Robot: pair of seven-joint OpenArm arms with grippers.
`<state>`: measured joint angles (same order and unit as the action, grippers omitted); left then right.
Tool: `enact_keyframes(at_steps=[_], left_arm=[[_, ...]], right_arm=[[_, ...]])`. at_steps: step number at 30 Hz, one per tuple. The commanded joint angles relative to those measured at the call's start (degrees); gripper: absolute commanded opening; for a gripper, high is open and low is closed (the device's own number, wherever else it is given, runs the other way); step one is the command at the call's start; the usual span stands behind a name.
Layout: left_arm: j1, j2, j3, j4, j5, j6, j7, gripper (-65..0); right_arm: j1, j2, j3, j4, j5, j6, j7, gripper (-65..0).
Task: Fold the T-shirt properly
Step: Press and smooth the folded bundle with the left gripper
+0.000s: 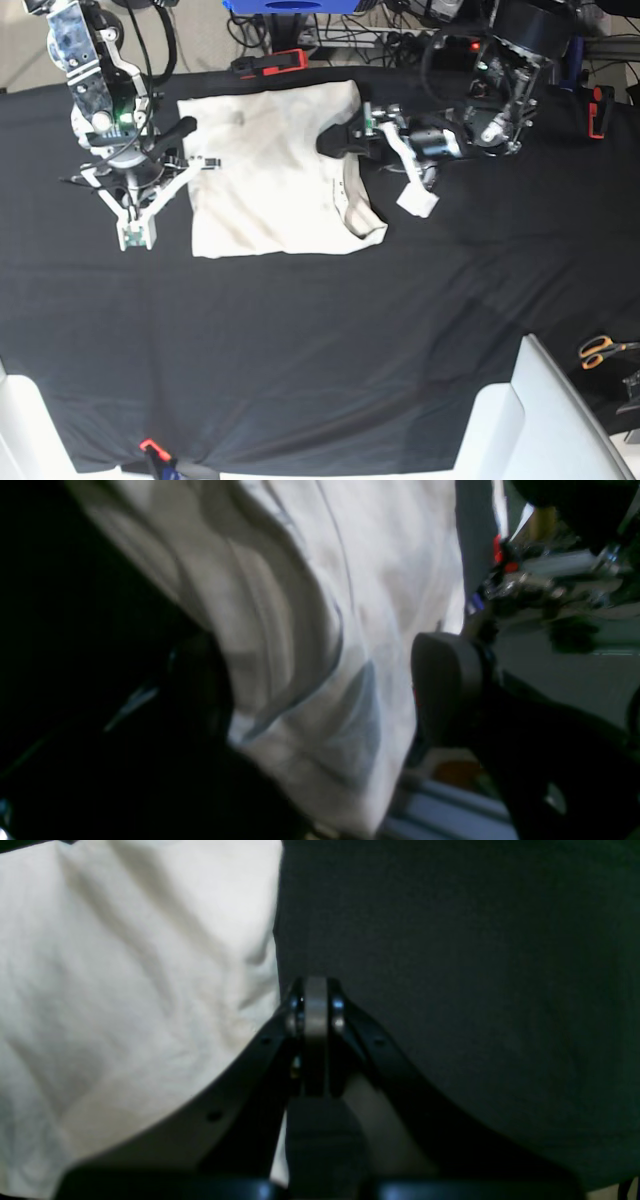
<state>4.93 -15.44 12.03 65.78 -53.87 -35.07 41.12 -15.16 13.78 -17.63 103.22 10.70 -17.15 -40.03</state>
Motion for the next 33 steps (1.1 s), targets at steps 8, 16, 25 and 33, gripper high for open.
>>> enact_keyframes(at_steps=[8,16,25,33], left_arm=[[-1.9,5.99,3.75,-0.33,13.47,1.0,2.0,-9.4],[-5.06,9.24,6.65,-8.59,13.56,1.0,1.56,-10.2],[-6.12,9.33,7.09,-11.84,13.82,1.0,-1.26,-59.9],[-8.58,8.63,7.26,-10.0,13.82,1.36,-0.82,-65.0]], right_arm=[[0.52,0.15,0.18,0.91,-0.37,-0.13,1.22,-64.4],[0.52,0.24,0.35,0.91,-0.37,-0.13,1.22,-64.4],[0.52,0.33,0.53,0.82,-0.37,-0.13,1.22,-64.4],[0.61,0.33,1.41,0.82,-0.37,-0.13,1.22,-64.4]])
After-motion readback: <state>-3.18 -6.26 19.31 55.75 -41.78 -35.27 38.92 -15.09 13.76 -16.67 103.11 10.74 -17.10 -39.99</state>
